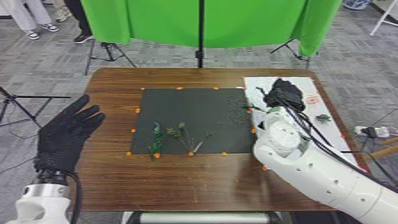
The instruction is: Arrange flowers
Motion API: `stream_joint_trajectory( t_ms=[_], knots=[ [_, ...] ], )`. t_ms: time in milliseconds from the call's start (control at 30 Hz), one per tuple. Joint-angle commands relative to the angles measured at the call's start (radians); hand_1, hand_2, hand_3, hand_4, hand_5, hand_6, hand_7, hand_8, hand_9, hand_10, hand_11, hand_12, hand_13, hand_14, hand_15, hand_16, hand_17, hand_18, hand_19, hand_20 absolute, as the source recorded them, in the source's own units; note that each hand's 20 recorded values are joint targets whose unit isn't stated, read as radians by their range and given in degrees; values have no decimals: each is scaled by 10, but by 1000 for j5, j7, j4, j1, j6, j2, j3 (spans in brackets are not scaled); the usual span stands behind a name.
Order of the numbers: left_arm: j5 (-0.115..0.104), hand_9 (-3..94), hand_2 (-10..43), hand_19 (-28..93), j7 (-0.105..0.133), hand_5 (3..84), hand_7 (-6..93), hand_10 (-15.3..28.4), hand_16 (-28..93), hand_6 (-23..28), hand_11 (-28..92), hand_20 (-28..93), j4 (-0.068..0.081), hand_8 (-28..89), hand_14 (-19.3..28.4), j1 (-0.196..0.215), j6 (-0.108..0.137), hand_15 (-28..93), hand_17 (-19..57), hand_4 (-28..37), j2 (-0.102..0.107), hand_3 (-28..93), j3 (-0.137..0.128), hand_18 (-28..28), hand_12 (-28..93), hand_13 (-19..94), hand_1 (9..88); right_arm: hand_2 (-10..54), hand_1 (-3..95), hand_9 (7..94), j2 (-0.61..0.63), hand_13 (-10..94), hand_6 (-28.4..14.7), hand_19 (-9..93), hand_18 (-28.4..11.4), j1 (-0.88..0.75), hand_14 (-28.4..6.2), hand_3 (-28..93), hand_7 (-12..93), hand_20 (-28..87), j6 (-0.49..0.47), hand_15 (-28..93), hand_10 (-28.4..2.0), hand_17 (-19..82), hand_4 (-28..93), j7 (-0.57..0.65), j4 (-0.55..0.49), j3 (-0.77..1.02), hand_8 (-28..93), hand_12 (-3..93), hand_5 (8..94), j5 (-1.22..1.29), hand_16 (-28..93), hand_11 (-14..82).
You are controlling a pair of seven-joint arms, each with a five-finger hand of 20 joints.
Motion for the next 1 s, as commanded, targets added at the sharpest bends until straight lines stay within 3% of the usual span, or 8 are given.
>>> stream_joint_trajectory(
  t_ms=[33, 233, 367, 467, 500, 633, 767, 1000],
  knots=[
    [-12, 371, 71, 530, 23, 414, 123, 208, -86, 111, 276, 133, -4, -88, 275, 28, 19, 539, -98, -219, 16, 804, 0, 251, 114, 258, 251, -95, 545, 937, -25, 848, -46, 932, -273, 42, -76, 804, 204, 610, 2, 823, -111, 450, -283, -30, -113, 20, 165, 218, 936, -72, 201, 485],
    [-9, 370, 72, 530, 27, 414, 122, 208, -86, 111, 276, 132, -5, -88, 274, 29, 18, 539, -98, -219, 27, 804, -4, 251, 114, 258, 250, -95, 540, 937, -70, 852, -52, 932, -279, -4, -77, 816, 212, 621, -39, 824, -112, 457, -283, -3, -205, 48, 166, 216, 937, -89, 202, 495],
    [-12, 370, 72, 530, 28, 414, 122, 208, -86, 111, 276, 132, -14, -88, 275, 52, 29, 540, -98, -219, 31, 804, -16, 251, 114, 258, 251, -95, 535, 937, -141, 856, -55, 932, -282, -100, -80, 829, 218, 632, -60, 827, -111, 465, -283, -8, -241, 85, 167, 212, 937, -78, 201, 504],
    [-11, 369, 72, 530, 32, 413, 122, 207, -87, 111, 275, 132, -14, -88, 275, 53, 28, 539, -98, -219, 33, 804, -13, 251, 114, 258, 251, -95, 534, 937, -177, 858, -56, 932, -283, -155, -82, 831, 218, 637, -77, 828, -110, 464, -283, -1, -238, 92, 170, 212, 937, -68, 200, 509],
    [-8, 369, 72, 530, 23, 413, 122, 207, -87, 111, 275, 132, -12, -88, 275, 51, 23, 539, -98, -219, 28, 804, -14, 251, 114, 258, 251, -95, 533, 937, -189, 858, -57, 932, -283, -170, -83, 832, 218, 638, -79, 828, -109, 463, -283, 5, -231, 91, 170, 211, 937, -63, 200, 510],
    [-17, 369, 72, 530, 47, 414, 123, 208, -86, 111, 275, 132, -9, -88, 274, 51, 24, 539, -98, -218, 42, 805, -5, 251, 114, 258, 251, -95, 528, 937, -216, 859, -56, 932, -283, -203, -82, 834, 217, 638, -88, 828, -107, 464, -283, 21, -196, 86, 173, 210, 937, -43, 199, 513],
    [-16, 369, 72, 530, 49, 414, 123, 207, -86, 111, 276, 132, -3, -88, 274, 46, 15, 538, -98, -218, 43, 805, -1, 251, 114, 258, 250, -95, 520, 937, -227, 861, -55, 932, -284, -220, -81, 837, 218, 638, -96, 826, -105, 466, -282, 47, -167, 88, 167, 207, 937, -21, 196, 514],
    [-26, 370, 71, 530, 63, 414, 123, 208, -86, 111, 276, 132, -5, -88, 273, 65, 26, 538, -98, -218, 44, 806, -4, 251, 114, 258, 250, -95, 496, 937, -235, 864, -52, 932, -284, -249, -81, 860, 225, 639, -164, 825, -108, 471, -280, 68, -145, 98, 170, 201, 937, 10, 193, 527]
  ],
)
